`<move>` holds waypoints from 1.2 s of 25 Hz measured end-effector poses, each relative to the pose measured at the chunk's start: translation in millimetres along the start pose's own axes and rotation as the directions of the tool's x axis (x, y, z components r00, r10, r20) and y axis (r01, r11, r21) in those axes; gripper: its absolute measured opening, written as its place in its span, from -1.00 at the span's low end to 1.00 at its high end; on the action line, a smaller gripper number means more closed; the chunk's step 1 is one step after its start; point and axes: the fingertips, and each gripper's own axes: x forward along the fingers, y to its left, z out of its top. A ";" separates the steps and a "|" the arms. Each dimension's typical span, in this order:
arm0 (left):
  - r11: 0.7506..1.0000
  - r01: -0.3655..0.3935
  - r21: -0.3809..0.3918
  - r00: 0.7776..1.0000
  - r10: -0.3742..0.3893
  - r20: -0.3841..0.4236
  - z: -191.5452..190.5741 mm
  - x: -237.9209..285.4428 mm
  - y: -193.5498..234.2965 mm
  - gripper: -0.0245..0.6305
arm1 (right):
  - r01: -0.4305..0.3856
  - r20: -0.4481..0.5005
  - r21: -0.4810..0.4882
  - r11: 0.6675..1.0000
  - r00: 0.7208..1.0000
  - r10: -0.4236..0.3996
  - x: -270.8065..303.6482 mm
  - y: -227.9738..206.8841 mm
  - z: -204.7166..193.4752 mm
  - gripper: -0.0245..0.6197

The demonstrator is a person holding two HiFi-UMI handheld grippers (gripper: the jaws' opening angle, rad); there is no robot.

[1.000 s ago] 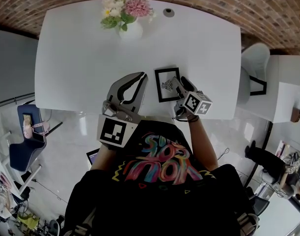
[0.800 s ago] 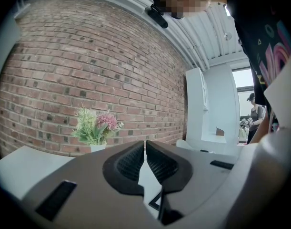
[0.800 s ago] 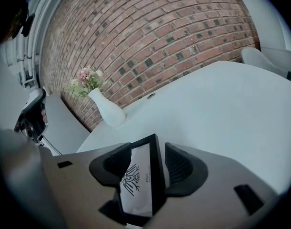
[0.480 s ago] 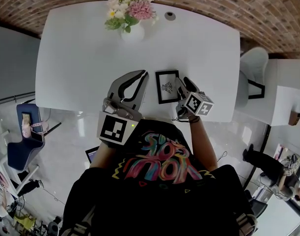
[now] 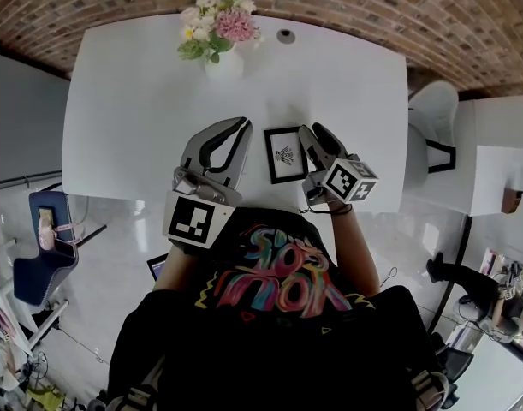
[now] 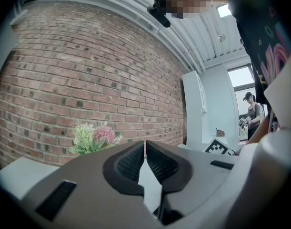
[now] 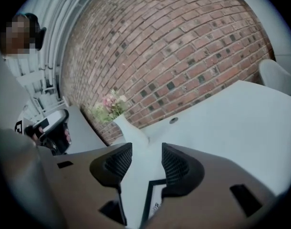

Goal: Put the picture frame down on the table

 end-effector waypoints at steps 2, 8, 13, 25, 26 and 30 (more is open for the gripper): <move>1.000 -0.002 0.006 1.000 0.002 0.012 6.0 -1.0 -0.1 -0.83 | -0.060 0.038 -0.030 0.998 0.997 0.061 -2.4 24.4 21.2 -0.28; 0.999 0.004 0.033 0.999 -0.005 0.035 23.8 -4.1 -4.3 -0.83 | -0.211 0.138 -0.186 0.960 0.961 0.238 -25.9 101.9 85.7 -0.38; 0.999 0.016 0.034 0.998 -0.018 0.061 38.7 -6.0 -9.7 -0.83 | -0.283 0.182 -0.335 0.899 0.916 0.357 -55.4 158.6 122.7 -0.48; 0.997 0.070 0.028 0.994 -0.072 0.077 55.1 -11.3 -17.5 -0.83 | -0.224 0.219 -0.485 0.846 0.905 0.365 -99.2 196.5 136.9 -0.80; 0.997 0.072 0.030 0.994 -0.074 0.078 55.8 -11.3 -17.7 -0.82 | -0.222 0.212 -0.492 0.842 0.907 0.364 -99.4 196.2 134.7 -0.81; 0.996 0.079 0.027 0.993 -0.081 0.087 57.4 -10.8 -19.9 -0.83 | -0.228 0.194 -0.502 0.835 0.910 0.365 -97.2 193.2 126.5 -0.85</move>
